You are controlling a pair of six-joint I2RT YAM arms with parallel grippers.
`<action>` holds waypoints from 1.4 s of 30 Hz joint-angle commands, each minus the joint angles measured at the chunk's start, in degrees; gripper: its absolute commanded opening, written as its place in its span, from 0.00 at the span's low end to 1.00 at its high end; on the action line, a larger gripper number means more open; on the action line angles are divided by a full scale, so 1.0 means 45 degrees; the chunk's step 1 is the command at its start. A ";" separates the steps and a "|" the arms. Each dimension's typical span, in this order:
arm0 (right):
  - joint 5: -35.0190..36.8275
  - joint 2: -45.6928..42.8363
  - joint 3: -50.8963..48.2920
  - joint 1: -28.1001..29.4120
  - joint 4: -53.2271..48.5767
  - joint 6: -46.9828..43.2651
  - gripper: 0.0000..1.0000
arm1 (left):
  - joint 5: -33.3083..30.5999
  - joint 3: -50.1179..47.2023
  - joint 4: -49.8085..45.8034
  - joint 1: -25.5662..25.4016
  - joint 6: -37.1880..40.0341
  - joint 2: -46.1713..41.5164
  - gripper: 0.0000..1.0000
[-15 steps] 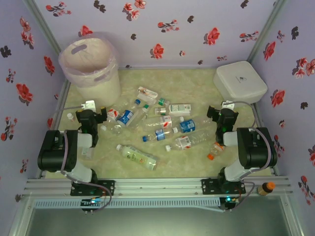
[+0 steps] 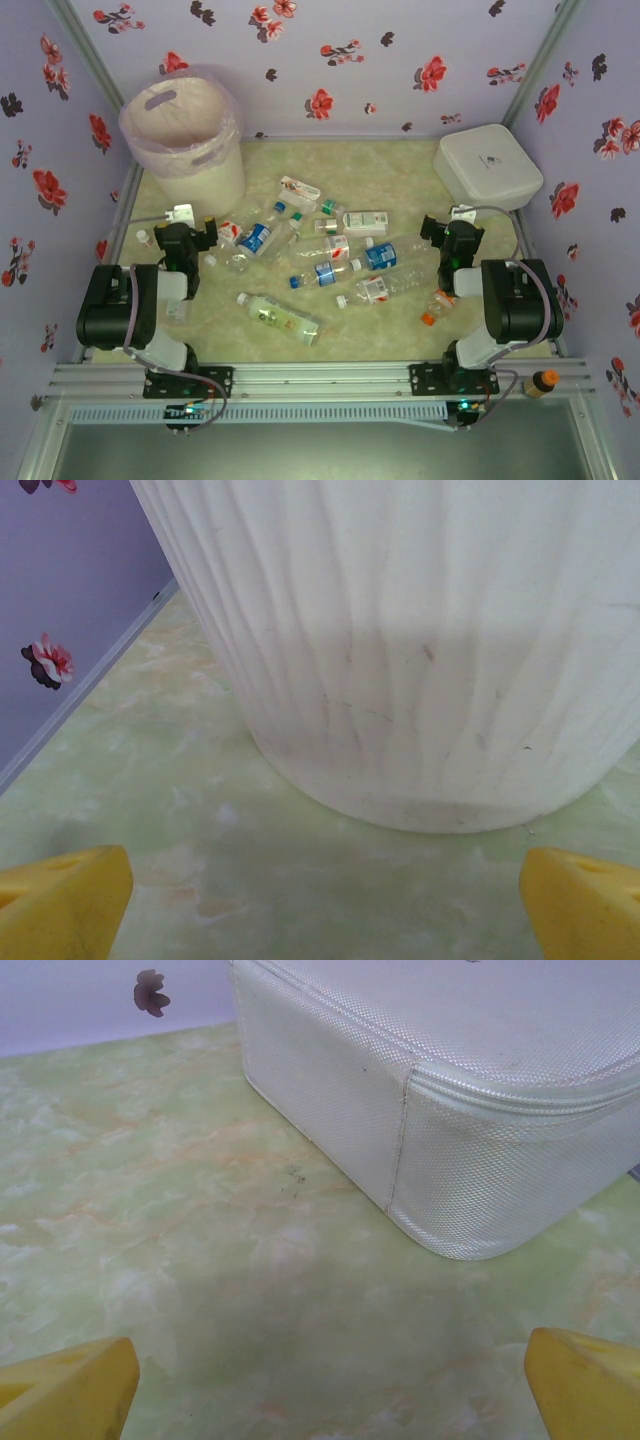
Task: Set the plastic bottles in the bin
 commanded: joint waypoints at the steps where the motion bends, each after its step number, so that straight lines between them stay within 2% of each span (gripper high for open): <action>1: 0.0263 0.0042 -0.0046 -0.0047 0.0440 0.0209 0.99 | 0.0127 0.0004 0.0404 0.0101 -0.0044 0.0048 1.00; 19: 0.0227 0.0021 -0.0008 -0.0059 0.0361 0.0225 0.99 | 0.0246 0.0043 0.0325 0.0142 -0.0043 0.0020 1.00; 21: 0.0299 -0.0180 0.0047 -0.0064 0.0205 0.0259 0.99 | 0.0263 0.0199 -0.0337 0.0125 -0.0043 -0.0397 1.00; 25: -0.0059 -0.2257 0.1371 -0.0020 -0.4148 0.0254 0.99 | 0.0249 0.0642 -0.2899 0.0123 -0.0042 -0.2700 1.00; 27: 0.0164 -0.3582 0.1740 0.0042 -0.6075 0.0448 0.99 | -0.0276 0.0956 -0.4325 0.0104 -0.0043 -0.3976 1.00; 29: 0.0906 -0.4979 0.2530 0.0097 -0.9092 0.1573 0.99 | -0.0895 0.1838 -0.6636 0.0069 -0.0581 -0.5142 1.00; 31: 0.2169 -0.6122 0.3853 0.0087 -1.3584 0.3197 0.99 | -0.1194 0.2990 -0.9252 -0.0041 -0.1184 -0.6128 1.00; 33: 0.2705 -0.6675 0.5152 0.0072 -1.7360 0.4341 0.99 | -0.1220 0.3956 -1.1186 -0.0284 -0.1834 -0.6797 1.00; 37: 0.2314 -0.6504 0.7102 -0.0029 -2.2849 0.5790 0.99 | -0.1216 0.5937 -1.4276 -0.1720 -0.2794 -0.6988 1.00; 39: 0.1492 -0.6249 0.7379 -0.0103 -2.3980 0.5982 0.99 | -0.1279 0.6917 -1.5390 -0.2895 -0.2979 -0.6448 1.00; 42: 0.0286 -0.5877 0.7387 -0.0308 -2.4534 0.6170 0.99 | -0.1257 0.8292 -1.6822 -0.4554 -0.3243 -0.5231 1.00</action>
